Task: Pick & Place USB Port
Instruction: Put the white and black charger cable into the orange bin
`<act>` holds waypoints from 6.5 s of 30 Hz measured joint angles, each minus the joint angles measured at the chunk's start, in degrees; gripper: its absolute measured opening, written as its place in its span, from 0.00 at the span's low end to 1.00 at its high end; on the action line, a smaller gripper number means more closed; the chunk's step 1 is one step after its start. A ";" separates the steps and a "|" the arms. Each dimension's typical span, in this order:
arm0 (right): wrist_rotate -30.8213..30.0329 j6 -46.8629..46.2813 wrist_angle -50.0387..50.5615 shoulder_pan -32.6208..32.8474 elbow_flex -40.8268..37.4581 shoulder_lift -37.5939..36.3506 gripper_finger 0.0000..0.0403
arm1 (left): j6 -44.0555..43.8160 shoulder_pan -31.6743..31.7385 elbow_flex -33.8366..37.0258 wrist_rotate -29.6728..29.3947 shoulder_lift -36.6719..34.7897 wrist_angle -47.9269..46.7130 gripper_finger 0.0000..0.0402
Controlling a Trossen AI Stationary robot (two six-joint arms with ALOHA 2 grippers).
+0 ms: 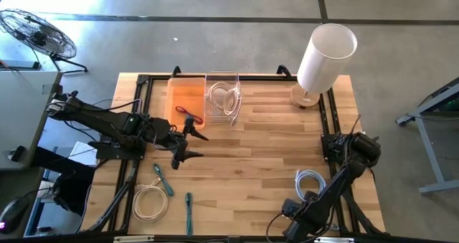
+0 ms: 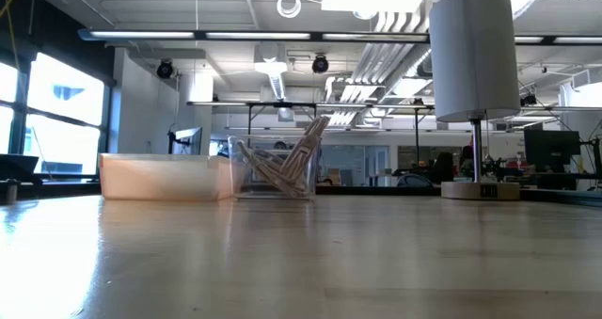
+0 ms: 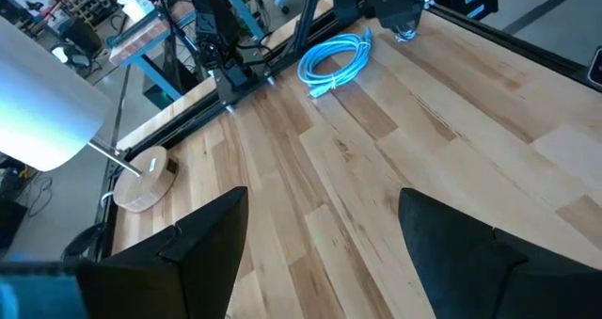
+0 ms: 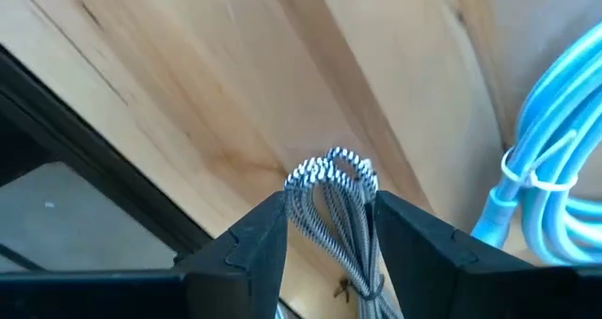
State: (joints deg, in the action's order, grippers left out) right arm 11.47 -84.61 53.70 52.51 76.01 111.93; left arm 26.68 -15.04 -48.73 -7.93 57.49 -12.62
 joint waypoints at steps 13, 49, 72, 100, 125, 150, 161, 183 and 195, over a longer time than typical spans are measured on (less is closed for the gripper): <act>1.67 1.11 -0.93 -0.77 0.33 4.16 0.26 | -1.50 0.00 0.00 1.76 0.00 -0.91 0.67; -40.30 41.98 17.51 -11.80 34.27 5.18 0.02 | -5.35 0.00 0.00 2.33 0.00 -0.48 0.67; -33.67 100.03 -19.88 -19.81 39.39 5.08 0.02 | 0.14 0.02 0.00 24.70 8.66 8.70 0.67; -28.60 108.86 -22.24 -24.18 39.32 5.04 0.02 | -6.27 0.02 0.02 32.91 12.04 9.69 0.67; -19.44 113.60 -25.46 -27.26 39.34 4.98 0.02 | 1.11 -4.09 0.00 35.71 14.88 14.58 0.67; -18.25 116.60 -29.39 -30.10 39.34 4.98 0.02 | 3.57 -5.24 0.00 32.51 16.00 16.35 0.49; -18.36 113.90 -27.03 -30.01 39.34 4.98 0.02 | 5.90 -5.21 -0.02 28.32 16.00 15.85 0.06; -100.22 94.36 -5.10 -13.44 39.44 5.00 0.46 | 6.08 -5.26 0.02 6.68 15.98 9.53 0.05; -94.72 57.31 22.36 -4.91 39.45 4.98 0.40 | 14.46 -5.18 -0.44 -16.38 7.76 8.09 0.05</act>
State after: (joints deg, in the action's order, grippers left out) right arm -83.25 -27.30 76.07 47.60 115.46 116.90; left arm 41.14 -20.23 -49.17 -24.31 65.25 -4.53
